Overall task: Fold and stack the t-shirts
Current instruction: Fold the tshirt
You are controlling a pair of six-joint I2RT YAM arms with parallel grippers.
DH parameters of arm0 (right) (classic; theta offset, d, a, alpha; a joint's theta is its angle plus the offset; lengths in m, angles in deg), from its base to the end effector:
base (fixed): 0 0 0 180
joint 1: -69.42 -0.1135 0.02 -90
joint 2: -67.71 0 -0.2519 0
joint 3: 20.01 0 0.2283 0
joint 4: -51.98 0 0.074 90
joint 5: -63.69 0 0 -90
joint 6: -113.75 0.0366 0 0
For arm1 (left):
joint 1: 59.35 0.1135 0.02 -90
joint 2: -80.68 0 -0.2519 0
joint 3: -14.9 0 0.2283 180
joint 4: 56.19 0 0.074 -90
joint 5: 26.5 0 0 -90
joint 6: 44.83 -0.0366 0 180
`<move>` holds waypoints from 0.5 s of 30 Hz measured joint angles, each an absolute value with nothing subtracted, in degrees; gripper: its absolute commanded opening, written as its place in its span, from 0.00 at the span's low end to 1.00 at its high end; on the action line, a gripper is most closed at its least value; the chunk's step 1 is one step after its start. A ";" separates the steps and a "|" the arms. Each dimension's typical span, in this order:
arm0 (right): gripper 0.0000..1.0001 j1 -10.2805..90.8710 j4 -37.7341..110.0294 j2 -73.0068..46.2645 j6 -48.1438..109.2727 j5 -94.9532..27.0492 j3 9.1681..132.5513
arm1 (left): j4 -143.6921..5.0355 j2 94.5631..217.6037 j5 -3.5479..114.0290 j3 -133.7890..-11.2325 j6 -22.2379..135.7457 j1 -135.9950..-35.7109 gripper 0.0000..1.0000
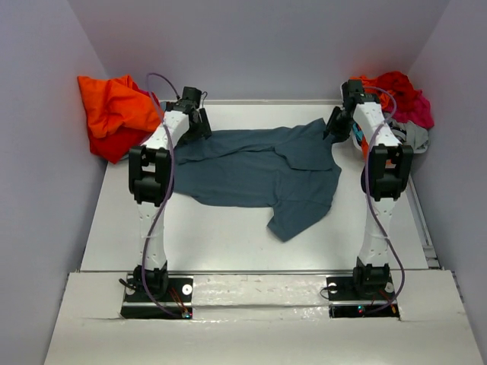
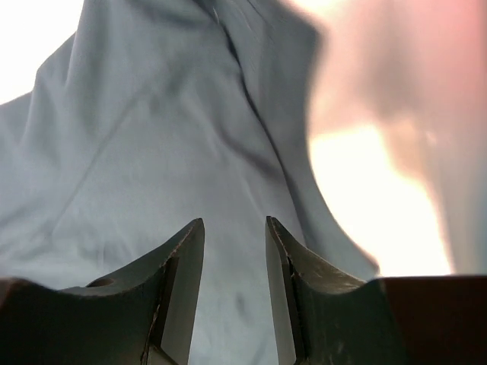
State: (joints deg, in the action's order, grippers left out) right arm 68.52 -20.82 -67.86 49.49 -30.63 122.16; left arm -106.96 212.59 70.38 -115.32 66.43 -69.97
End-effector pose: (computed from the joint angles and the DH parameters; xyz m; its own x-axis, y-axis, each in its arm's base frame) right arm 0.4712 0.0102 0.2150 -0.8441 0.4198 -0.3336 0.3558 0.9039 0.2373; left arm 0.4762 -0.0848 0.2067 -0.7666 -0.2225 -0.6023 -0.1789 0.9749 -0.1324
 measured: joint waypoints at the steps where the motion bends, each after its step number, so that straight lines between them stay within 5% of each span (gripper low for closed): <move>1: 0.45 68.60 -20.75 -64.91 49.46 -30.50 119.49 | -106.87 211.48 70.68 -114.64 66.30 -70.42 0.82; 9: 0.45 65.46 -20.45 -50.00 49.42 -31.04 104.41 | -107.20 199.33 73.48 -107.89 66.15 -76.08 0.82; 15: 0.45 57.65 -19.68 -43.01 49.46 -33.10 87.93 | -107.05 189.19 73.37 -91.34 67.61 -77.29 0.82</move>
